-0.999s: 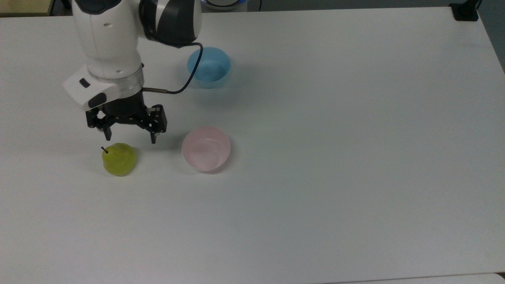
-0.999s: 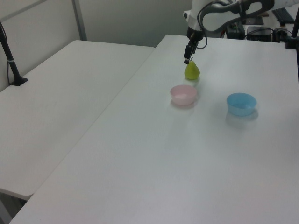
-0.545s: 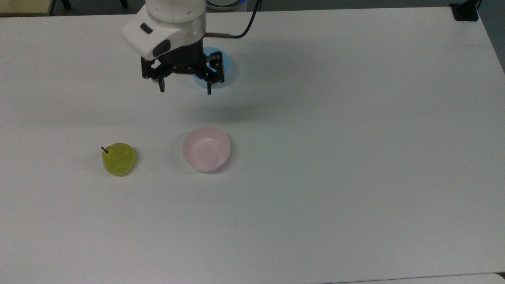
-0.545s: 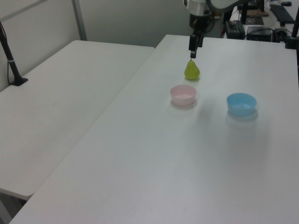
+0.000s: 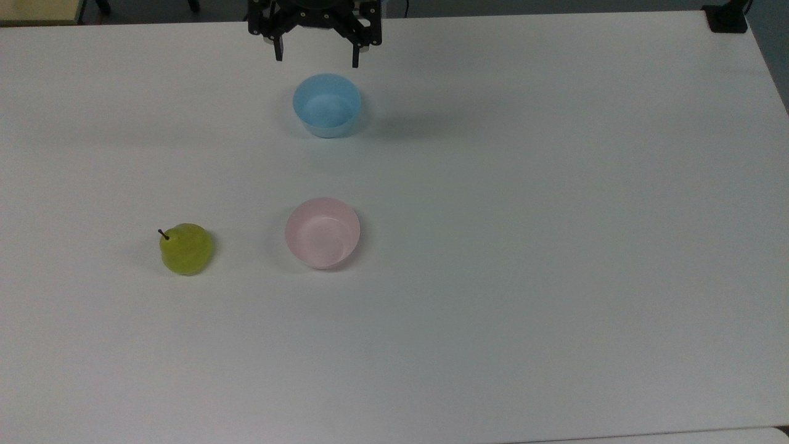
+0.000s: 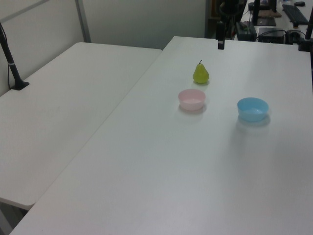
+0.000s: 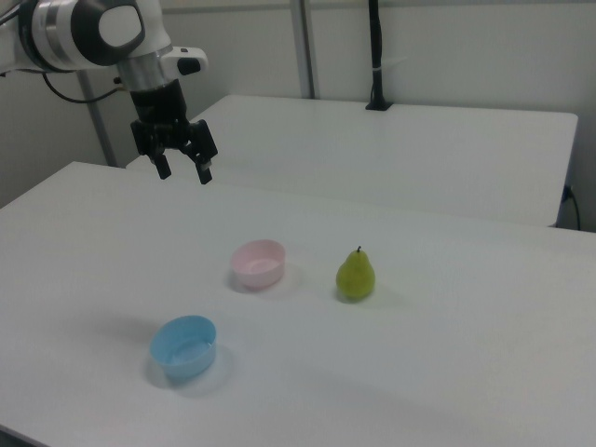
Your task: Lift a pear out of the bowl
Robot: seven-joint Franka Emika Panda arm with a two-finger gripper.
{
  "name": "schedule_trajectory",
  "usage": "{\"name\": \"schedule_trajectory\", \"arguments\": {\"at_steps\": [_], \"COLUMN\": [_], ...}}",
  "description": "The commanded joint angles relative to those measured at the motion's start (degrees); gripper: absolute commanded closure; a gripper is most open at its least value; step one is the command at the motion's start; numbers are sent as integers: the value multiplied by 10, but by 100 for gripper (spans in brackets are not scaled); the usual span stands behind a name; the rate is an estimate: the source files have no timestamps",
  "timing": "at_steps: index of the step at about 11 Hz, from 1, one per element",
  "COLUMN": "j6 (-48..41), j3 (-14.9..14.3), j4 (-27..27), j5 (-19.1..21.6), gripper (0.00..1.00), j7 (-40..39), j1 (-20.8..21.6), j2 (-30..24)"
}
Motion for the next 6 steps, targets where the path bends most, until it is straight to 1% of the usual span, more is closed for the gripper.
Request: {"name": "schedule_trajectory", "arguments": {"at_steps": [1, 3, 5, 6], "j6": [-11, -12, -12, -12], "j3": [-4, -6, -10, -10], "j4": [-21, -21, -20, -19], "j5": [11, 13, 33, 33], "gripper": [0, 0, 0, 0], "j7": [12, 12, 11, 11], "j1": [0, -2, -7, -9], "j2": [-17, -22, -23, -23]}}
